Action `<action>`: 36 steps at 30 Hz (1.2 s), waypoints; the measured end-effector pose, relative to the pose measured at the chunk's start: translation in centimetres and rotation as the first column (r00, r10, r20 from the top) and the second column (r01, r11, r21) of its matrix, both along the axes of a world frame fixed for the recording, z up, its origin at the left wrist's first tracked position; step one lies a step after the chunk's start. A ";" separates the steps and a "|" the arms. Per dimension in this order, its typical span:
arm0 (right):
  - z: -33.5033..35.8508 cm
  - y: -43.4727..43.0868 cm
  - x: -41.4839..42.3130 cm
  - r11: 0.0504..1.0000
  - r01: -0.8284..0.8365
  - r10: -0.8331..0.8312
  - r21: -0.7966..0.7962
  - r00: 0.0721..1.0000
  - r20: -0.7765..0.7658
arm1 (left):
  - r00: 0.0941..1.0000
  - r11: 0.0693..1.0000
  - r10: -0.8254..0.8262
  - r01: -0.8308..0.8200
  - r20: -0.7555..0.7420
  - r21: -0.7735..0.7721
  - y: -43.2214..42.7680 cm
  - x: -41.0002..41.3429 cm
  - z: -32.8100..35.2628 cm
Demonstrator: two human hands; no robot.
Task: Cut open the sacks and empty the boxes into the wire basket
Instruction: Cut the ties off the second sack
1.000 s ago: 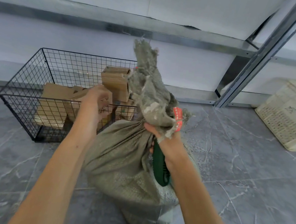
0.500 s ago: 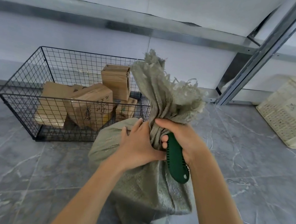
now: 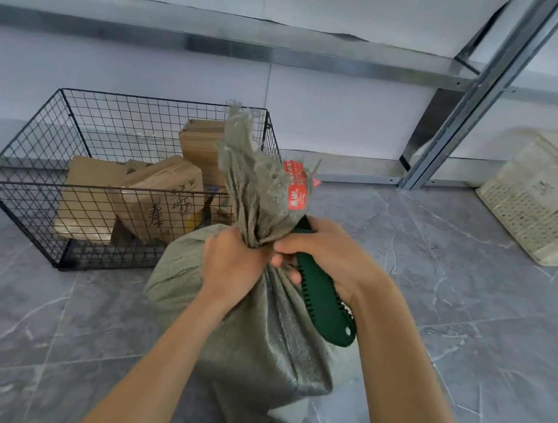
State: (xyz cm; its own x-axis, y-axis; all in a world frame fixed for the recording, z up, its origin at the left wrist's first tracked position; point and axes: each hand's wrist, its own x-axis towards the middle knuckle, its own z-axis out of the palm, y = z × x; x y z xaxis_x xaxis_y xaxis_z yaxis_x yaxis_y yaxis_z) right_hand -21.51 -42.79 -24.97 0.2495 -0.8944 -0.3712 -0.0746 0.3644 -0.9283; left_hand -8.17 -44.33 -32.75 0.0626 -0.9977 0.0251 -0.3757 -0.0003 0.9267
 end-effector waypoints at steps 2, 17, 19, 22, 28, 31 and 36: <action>-0.2 -0.1 -0.8 0.999 0.046 -0.045 0.008 0.998 -0.034 | 0.997 0.997 0.063 -0.062 -0.042 0.039 -0.2 0.3 -0.1; -0.6 0.5 -6.6 0.975 -0.212 0.217 0.072 0.813 -0.540 | 0.968 0.966 0.249 -0.246 -0.033 0.073 -0.7 0.2 0.4; -1.0 0.5 -7.4 0.974 -0.184 0.227 0.133 0.786 -0.575 | 0.952 0.950 0.302 -0.295 -0.055 0.103 -0.7 0.5 0.5; -2.0 0.5 -8.4 0.975 -0.120 0.209 0.186 0.781 -0.589 | 0.945 0.943 0.321 -0.312 -0.067 0.117 -0.5 0.9 0.8; -5.4 -1.1 -9.2 0.992 0.114 -0.055 0.057 0.788 -0.614 | 0.959 0.952 0.284 -0.283 0.002 0.115 -0.1 0.3 1.5; -7.0 -1.7 -10.2 0.974 0.221 -0.155 0.044 0.798 -0.582 | 0.967 0.962 0.254 -0.254 0.013 0.098 0.3 -0.3 1.6; -10.5 -1.8 -13.0 0.944 0.320 -0.198 0.084 0.749 -0.632 | 0.983 0.979 0.176 -0.171 -0.040 0.112 0.6 -0.2 1.9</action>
